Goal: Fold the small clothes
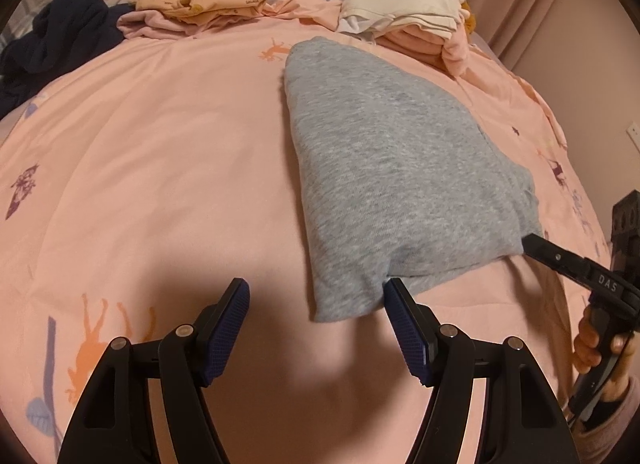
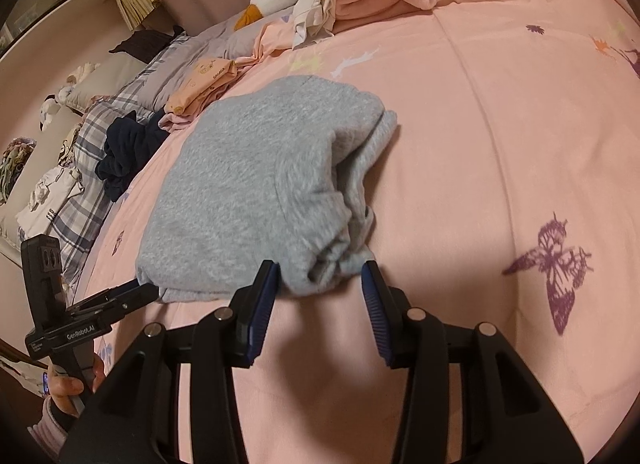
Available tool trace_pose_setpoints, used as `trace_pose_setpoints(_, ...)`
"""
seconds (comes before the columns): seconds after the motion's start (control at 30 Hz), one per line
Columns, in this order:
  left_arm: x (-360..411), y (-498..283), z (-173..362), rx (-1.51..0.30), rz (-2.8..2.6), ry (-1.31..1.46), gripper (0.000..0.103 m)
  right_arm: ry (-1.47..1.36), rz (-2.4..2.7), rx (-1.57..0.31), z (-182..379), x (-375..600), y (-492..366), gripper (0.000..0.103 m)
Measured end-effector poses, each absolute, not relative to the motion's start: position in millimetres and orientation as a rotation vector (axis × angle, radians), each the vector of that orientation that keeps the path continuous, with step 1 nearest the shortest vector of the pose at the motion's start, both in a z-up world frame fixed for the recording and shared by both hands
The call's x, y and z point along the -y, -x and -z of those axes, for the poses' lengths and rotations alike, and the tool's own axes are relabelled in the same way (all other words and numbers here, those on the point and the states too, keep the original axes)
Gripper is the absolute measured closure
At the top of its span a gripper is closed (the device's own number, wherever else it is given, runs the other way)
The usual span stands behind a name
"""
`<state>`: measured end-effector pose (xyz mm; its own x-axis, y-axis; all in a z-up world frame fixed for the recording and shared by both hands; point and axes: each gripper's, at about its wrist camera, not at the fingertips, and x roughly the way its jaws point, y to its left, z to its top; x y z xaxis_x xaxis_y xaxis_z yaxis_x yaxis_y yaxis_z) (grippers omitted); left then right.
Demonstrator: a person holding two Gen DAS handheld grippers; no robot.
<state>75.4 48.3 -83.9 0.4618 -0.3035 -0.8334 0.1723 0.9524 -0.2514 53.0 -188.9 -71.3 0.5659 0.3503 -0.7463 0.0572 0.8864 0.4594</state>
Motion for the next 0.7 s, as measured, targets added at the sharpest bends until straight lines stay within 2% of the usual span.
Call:
trace_pose_setpoints(0.17, -49.4, -66.4, 74.4, -1.041, 0.256, 0.125, 0.034, -0.412, -0.174, -0.958, 61.3, 182.4, -36.3, 0.055)
trace_pose_setpoints(0.23, -49.6, -63.8, 70.3, -1.038, 0.252, 0.129, 0.034, -0.393, -0.172, -0.946, 55.7, 179.9, -30.8, 0.046)
trace_pose_setpoints(0.3, -48.4, -60.9, 65.5, -1.032, 0.247, 0.125, 0.032, -0.382, -0.175, -0.932, 49.1, 177.1, -26.0, 0.041)
trace_pose_setpoints(0.37, -46.4, -57.3, 61.0, -1.029, 0.24, 0.115, 0.024, -0.36, -0.169, -0.922, 42.9, 173.3, -20.7, 0.035)
trace_pose_setpoints(0.53, -40.7, -48.5, 50.2, -1.01, 0.228, 0.089, 0.023, -0.281, -0.149, -0.903, 29.6, 163.7, -9.7, 0.022)
trace_pose_setpoints(0.6, -38.7, -43.4, 45.5, -0.995, 0.216, 0.078, 0.019, -0.264, -0.145, -0.894, 24.9, 161.9, -6.7, 0.017)
trace_pose_setpoints(0.63, -37.9, -40.6, 43.5, -0.99, 0.209, 0.072, 0.014, -0.255, -0.139, -0.889, 22.4, 160.9, -5.1, 0.014)
trace_pose_setpoints(0.7, -36.8, -36.9, 38.0, -0.973, 0.194, 0.069, 0.01, -0.239, -0.13, -0.878, 17.3, 157.5, -1.2, 0.013)
